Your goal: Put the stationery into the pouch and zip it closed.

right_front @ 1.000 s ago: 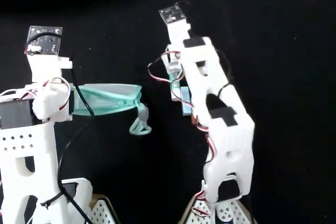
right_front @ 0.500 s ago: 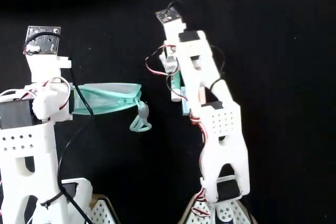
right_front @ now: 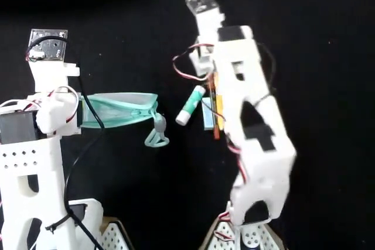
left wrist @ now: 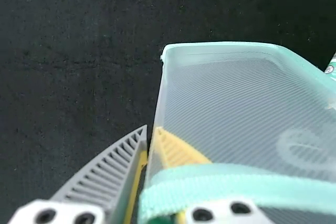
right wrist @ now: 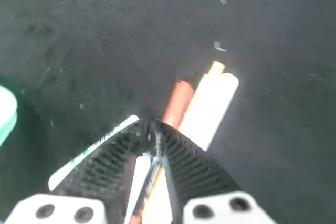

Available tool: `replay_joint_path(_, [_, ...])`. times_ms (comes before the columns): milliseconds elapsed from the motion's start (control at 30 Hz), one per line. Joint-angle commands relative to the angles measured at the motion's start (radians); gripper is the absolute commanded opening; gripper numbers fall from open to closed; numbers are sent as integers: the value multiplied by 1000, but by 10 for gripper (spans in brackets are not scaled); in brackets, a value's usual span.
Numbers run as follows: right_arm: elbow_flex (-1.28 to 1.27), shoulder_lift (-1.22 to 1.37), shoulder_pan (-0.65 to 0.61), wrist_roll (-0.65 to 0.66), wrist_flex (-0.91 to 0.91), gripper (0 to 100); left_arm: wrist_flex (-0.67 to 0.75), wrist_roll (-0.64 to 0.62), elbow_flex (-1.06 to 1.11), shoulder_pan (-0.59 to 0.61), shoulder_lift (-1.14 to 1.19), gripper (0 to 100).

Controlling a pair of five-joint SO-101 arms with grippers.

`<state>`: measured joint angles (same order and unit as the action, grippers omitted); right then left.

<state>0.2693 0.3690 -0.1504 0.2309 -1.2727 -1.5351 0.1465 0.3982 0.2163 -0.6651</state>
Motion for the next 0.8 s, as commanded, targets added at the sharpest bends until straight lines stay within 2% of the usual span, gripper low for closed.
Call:
replay_joint_path(0, [-117, -240, 35, 32, 5, 12, -11, -11, 31, 21, 8, 30])
replay_joint_path(167, [-305, -344, 9, 43, 37, 28, -11, -11, 31, 21, 8, 30])
replay_joint_path(300, [-429, -315, -44, -34, 124, 145, -11, -11, 31, 19, 8, 30])
replay_joint_path(500, [-475, -202, -117, -173, 293, 106, -12, -11, 31, 19, 8, 30])
replay_joint_path(767, [-475, -107, -153, -356, 310, 106, -11, -11, 31, 13, 8, 30])
